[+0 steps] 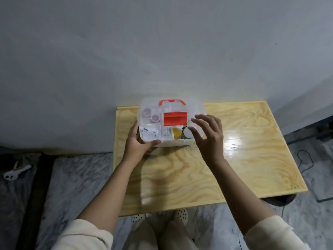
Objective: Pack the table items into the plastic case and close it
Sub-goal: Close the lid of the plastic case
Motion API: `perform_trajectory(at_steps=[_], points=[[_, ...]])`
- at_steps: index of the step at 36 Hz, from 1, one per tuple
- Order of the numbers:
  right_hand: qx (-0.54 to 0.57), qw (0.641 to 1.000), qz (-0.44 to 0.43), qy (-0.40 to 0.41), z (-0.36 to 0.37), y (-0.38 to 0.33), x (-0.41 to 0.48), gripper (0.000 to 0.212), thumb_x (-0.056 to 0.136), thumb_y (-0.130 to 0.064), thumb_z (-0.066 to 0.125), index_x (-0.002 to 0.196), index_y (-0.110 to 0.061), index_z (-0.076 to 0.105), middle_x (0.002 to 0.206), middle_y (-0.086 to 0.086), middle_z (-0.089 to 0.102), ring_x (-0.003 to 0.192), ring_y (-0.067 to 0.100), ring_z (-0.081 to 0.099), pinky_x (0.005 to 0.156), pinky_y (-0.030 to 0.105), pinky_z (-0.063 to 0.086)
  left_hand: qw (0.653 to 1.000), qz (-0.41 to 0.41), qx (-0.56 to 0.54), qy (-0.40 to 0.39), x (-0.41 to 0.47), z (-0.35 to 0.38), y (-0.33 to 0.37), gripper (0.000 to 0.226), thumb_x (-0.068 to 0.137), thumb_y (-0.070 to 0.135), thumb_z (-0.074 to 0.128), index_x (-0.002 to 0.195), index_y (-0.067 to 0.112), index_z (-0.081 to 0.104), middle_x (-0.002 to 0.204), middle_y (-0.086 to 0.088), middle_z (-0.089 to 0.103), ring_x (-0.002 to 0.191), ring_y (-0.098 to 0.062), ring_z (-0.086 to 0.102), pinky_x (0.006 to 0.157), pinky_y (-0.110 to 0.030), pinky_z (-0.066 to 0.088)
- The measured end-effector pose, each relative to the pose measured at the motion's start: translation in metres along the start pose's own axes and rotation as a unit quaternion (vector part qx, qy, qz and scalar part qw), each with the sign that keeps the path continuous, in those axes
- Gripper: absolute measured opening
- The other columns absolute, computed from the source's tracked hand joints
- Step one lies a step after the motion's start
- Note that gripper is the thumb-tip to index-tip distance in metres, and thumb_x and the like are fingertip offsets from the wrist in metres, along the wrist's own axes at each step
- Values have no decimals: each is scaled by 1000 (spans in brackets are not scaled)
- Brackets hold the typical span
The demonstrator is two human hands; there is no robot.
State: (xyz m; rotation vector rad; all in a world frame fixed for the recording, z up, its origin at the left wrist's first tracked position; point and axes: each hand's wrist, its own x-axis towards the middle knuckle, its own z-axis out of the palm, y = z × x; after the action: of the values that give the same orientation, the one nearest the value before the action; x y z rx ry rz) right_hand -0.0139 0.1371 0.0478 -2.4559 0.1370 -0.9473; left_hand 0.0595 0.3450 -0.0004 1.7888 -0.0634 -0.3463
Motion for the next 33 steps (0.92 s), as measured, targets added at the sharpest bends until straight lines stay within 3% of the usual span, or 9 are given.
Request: perform_trajectory(at_steps=[2,4,8,14,22,26,33], points=[[-4,1000,22,-3,4,1,-8,19,78,-10,73,95,-3,69,101,12,68,104,17,49,89,32,44,1000,2,-1,3,1,3,-2,84,61,17,89,135,17,49,129,2,59,120,-15,55,87,-9,47],[-9,999,41,-10,9,2,-14,20,78,-10,73,96,-4,67,102,13,67,106,17,47,90,30,42,1000,3,-4,8,2,5,0,88,63,19,89,139,18,46,133,4,57,122,-13,52,85,-5,45],[-14,997,69,-25,14,6,-25,22,78,-12,73,97,-6,65,107,13,64,108,18,45,91,33,44,1000,4,-11,12,3,7,0,93,62,26,90,142,22,43,138,5,55,127,-14,51,101,-31,47],[-9,996,71,-57,15,11,-35,17,80,-13,70,94,-7,64,106,13,63,106,19,45,88,38,47,1000,4,-29,-4,5,5,-3,105,50,48,89,142,27,42,137,9,55,128,-11,51,106,-42,45],[34,994,47,-91,7,11,-30,20,90,-13,51,103,-7,65,106,11,64,105,19,51,87,35,49,997,17,-23,-78,5,-2,-3,106,59,39,88,147,31,30,142,12,49,132,-6,45,110,-41,42],[68,992,41,-102,8,6,-17,23,92,-15,49,106,-9,66,107,9,65,104,17,53,88,30,45,997,2,-41,-70,4,0,-1,97,68,53,79,148,34,29,146,11,46,135,-8,43,112,-43,39],[70,988,-8,-134,14,6,-18,19,90,-22,55,97,-9,67,103,10,66,103,20,56,86,28,45,999,-21,-20,-41,5,1,-5,100,67,73,68,150,37,25,153,13,38,141,-8,35,116,-44,33]])
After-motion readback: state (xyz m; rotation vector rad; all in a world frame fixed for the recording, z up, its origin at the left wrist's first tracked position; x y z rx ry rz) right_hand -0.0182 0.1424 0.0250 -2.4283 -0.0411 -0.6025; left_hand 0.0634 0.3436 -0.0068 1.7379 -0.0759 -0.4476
